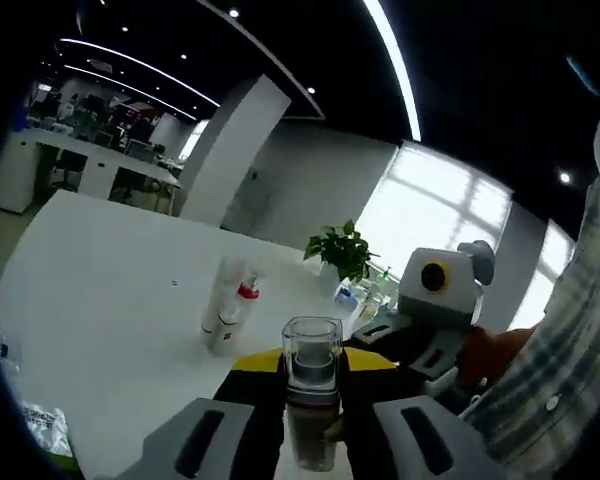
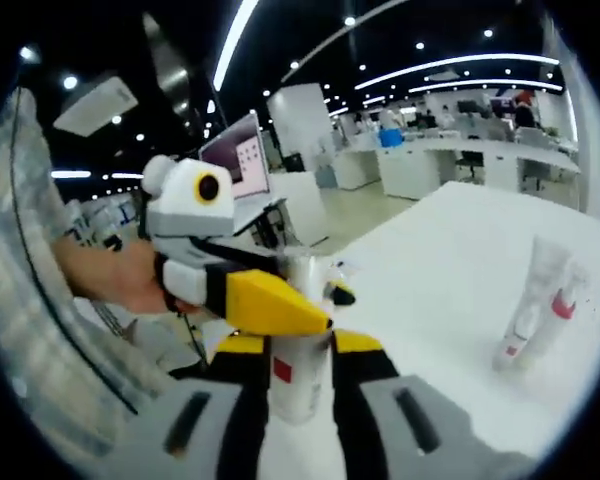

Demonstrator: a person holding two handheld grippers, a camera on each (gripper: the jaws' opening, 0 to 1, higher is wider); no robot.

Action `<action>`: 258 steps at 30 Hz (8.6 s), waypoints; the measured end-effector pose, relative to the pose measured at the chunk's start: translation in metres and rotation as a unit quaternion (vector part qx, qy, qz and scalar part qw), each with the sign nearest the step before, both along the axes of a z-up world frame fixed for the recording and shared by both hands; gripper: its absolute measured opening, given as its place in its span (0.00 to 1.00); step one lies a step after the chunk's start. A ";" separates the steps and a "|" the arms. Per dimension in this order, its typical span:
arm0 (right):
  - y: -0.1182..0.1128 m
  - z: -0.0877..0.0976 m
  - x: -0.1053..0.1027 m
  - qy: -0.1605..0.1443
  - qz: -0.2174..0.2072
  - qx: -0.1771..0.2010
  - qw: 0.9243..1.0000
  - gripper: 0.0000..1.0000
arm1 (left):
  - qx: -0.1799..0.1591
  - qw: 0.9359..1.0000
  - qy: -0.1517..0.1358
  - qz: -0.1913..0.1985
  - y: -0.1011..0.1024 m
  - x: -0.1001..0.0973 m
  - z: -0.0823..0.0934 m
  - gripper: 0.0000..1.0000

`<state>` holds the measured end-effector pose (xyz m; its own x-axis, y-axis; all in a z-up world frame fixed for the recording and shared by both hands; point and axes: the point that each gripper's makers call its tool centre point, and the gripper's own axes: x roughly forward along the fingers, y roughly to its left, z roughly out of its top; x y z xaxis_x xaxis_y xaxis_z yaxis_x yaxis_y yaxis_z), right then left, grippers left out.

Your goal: Arrange the skincare products in the storage area until every visible bottle or jar stands upright without overlapping.

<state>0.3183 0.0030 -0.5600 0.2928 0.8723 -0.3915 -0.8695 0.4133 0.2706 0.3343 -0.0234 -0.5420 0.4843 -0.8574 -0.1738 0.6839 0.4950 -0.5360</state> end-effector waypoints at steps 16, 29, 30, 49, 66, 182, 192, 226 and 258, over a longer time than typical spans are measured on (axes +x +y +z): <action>-0.013 -0.004 0.000 -0.025 -0.021 0.013 0.999 0.20 | 0.025 0.999 -0.022 -0.011 0.000 -0.002 -0.005 0.25; -0.073 -0.010 0.055 -0.076 -0.151 0.032 0.985 0.20 | 0.059 0.998 0.010 0.016 0.029 -0.013 -0.041 0.44; -0.081 -0.013 0.062 -0.085 -0.163 0.026 0.983 0.20 | 0.059 0.998 0.014 0.016 0.030 -0.015 -0.044 0.44; -0.144 -0.055 0.128 -0.141 -0.224 0.017 0.964 0.20 | 0.103 0.993 0.038 0.038 0.051 -0.021 -0.061 0.40; -0.158 -0.102 0.161 -0.165 -0.209 0.043 0.963 0.20 | 0.124 0.984 0.104 0.074 0.076 -0.045 -0.078 0.36; -0.191 -0.072 0.130 -0.102 -0.324 0.018 0.940 0.56 | 0.266 0.935 0.133 0.195 0.171 -0.004 -0.128 0.53; -0.155 -0.038 0.087 -0.097 -0.283 0.036 0.954 0.60 | 0.247 0.935 0.121 0.221 0.173 0.009 -0.117 0.66; -0.094 0.012 0.054 -0.038 -0.229 0.110 0.966 0.99 | 0.245 0.922 0.121 0.274 0.221 0.011 -0.124 0.92; -0.126 -0.011 0.052 0.014 -0.266 0.092 0.959 0.99 | 0.414 0.851 0.234 0.220 0.263 0.023 -0.222 1.00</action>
<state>0.3704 -0.1232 -0.5708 0.7074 0.6575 -0.2592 -0.5399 0.7394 0.4022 0.3577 0.2393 -0.7637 0.4382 -0.0995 -0.8934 0.1415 0.9891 -0.0408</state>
